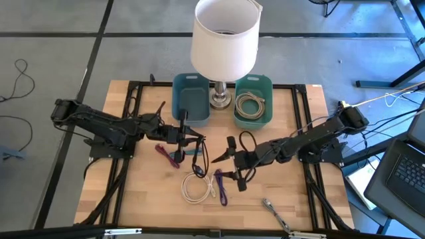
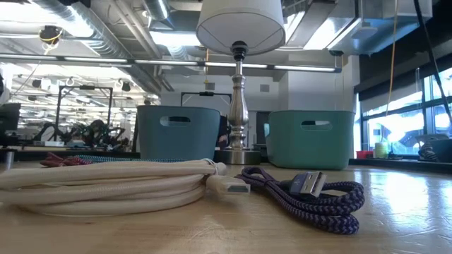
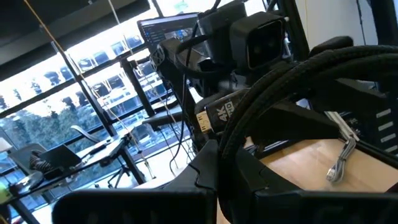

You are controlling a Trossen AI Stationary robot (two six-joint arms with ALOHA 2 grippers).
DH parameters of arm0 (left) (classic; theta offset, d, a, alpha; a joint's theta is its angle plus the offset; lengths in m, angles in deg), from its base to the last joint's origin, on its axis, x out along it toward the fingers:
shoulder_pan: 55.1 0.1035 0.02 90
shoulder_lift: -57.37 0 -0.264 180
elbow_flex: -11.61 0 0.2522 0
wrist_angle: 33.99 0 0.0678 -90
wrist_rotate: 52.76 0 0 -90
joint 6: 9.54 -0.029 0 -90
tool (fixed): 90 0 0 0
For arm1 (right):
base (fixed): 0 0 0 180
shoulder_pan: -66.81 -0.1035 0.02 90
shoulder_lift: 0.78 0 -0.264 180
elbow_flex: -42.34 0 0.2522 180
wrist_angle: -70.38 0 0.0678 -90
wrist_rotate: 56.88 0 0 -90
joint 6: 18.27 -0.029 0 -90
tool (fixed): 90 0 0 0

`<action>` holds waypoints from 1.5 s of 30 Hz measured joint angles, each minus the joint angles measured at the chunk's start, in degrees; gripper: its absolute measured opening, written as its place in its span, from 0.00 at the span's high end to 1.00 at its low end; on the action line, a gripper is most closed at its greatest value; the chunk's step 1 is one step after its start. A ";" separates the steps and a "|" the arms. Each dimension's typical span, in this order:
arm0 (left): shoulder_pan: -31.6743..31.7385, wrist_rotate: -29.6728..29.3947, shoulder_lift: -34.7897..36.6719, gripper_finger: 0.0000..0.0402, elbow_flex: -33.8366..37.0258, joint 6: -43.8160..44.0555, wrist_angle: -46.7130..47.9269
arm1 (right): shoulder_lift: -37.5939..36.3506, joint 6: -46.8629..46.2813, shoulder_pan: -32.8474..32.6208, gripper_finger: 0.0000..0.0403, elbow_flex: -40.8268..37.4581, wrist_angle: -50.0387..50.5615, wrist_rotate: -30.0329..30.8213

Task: Pick & Place USB Port
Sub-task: Put the black hdmi cable into the green bin

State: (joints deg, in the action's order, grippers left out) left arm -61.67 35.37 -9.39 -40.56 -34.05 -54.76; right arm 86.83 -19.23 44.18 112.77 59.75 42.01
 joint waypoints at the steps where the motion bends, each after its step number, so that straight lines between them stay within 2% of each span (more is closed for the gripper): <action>1: -0.02 -0.04 0.00 0.98 0.00 -0.33 0.00 | 0.67 -0.16 0.00 0.48 0.53 -0.10 -0.14; 11: -0.02 -0.47 0.00 0.98 0.00 -1.78 -2.12 | 9.00 -1.32 0.00 0.48 6.52 -0.08 -1.47; 15: -0.02 -0.09 0.00 0.98 0.00 -1.80 -2.16 | 11.04 -0.05 0.02 0.52 8.92 -0.01 -1.20; 18: -0.02 0.03 0.00 0.98 0.00 -1.81 -2.05 | 11.52 -0.05 0.33 0.63 9.70 0.33 -1.14; 22: -0.02 0.00 0.00 0.98 0.02 -1.34 -1.73 | 11.43 0.93 0.39 0.90 9.76 1.63 -1.17; 24: -0.07 -0.07 -0.07 0.97 0.04 -1.11 -1.72 | 11.15 1.60 0.38 0.95 9.76 2.98 -0.15; 28: 0.04 -1.18 -0.04 0.93 0.04 -0.60 -1.99 | 10.03 2.82 -0.55 0.95 9.76 5.79 8.24; 32: 0.02 -2.06 0.04 0.87 0.02 -1.27 -1.68 | 6.32 3.66 -2.38 0.95 9.76 12.83 17.35; 38: -0.42 -4.27 0.04 0.73 0.00 -0.55 -1.06 | 0.46 4.10 -6.94 0.96 9.74 22.59 32.95; 45: -0.59 -9.29 0.06 0.58 0.00 -0.29 -1.11 | -2.90 -2.19 -12.05 0.96 9.71 32.40 47.53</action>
State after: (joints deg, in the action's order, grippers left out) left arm -62.26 26.08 -9.32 -40.56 -34.34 -55.87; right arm 83.93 -21.42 32.12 122.49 92.16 89.53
